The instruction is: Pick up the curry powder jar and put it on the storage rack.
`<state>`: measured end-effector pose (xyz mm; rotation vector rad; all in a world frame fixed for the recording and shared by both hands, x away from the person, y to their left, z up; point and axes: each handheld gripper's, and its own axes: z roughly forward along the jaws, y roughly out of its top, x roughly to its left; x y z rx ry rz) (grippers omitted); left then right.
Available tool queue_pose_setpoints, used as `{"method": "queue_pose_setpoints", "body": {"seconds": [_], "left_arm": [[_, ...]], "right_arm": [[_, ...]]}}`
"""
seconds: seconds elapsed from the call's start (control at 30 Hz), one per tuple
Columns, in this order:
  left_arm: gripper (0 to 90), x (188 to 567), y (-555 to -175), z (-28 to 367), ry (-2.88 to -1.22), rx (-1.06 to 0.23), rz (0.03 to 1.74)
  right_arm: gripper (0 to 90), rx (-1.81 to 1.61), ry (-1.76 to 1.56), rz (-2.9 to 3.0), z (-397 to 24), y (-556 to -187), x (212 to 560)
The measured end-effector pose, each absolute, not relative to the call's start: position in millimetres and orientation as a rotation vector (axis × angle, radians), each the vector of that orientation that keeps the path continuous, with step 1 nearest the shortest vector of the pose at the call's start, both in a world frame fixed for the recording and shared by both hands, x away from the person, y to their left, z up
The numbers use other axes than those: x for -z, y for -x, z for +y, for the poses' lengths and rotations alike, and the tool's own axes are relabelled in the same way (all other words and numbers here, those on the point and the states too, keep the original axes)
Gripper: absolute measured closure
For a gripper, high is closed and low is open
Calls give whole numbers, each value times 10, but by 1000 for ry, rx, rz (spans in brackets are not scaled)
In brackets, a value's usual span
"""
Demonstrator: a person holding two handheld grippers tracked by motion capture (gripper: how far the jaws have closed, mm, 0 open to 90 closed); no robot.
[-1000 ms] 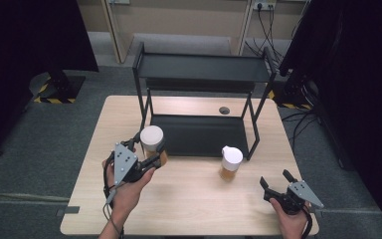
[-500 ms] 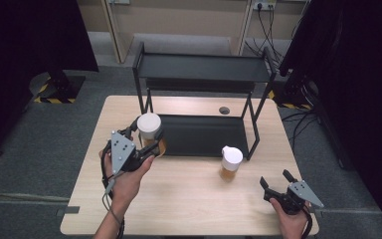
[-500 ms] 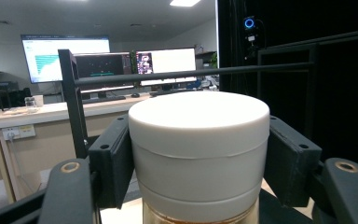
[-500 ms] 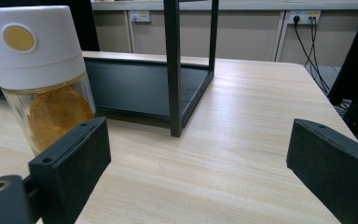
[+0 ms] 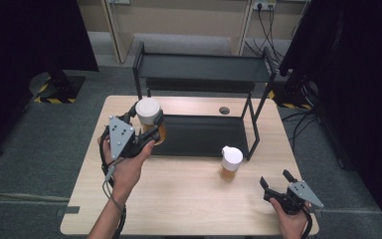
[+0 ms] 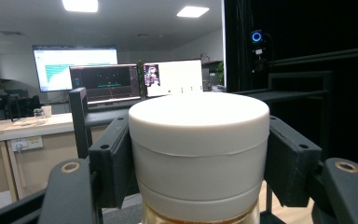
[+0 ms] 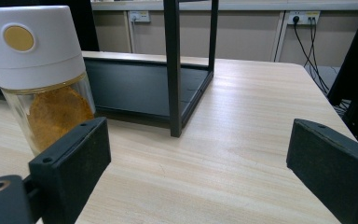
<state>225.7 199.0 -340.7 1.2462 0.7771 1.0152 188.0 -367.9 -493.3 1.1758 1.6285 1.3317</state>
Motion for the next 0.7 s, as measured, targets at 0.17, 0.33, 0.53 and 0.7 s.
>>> {"method": "queue_pose_setpoints", "body": {"seconds": [0.17, 0.33, 0.53, 0.7], "left_arm": [[339, 3321, -2311, 1976, -1241, -1024, 773], [339, 3237, -2369, 1970, -1227, -1026, 775], [339, 3135, -2434, 1959, -1219, -1032, 782], [339, 3057, -2498, 1948, -1214, -1036, 785]], "right_arm": [[66, -1335, -1178, 1628, -3684, -1882, 4933], [66, -1334, -1180, 1628, -3685, -1881, 4931], [66, -1336, -1181, 1626, -3685, -1882, 4933], [66, -1338, -1182, 1624, -3687, -1881, 4936]]}}
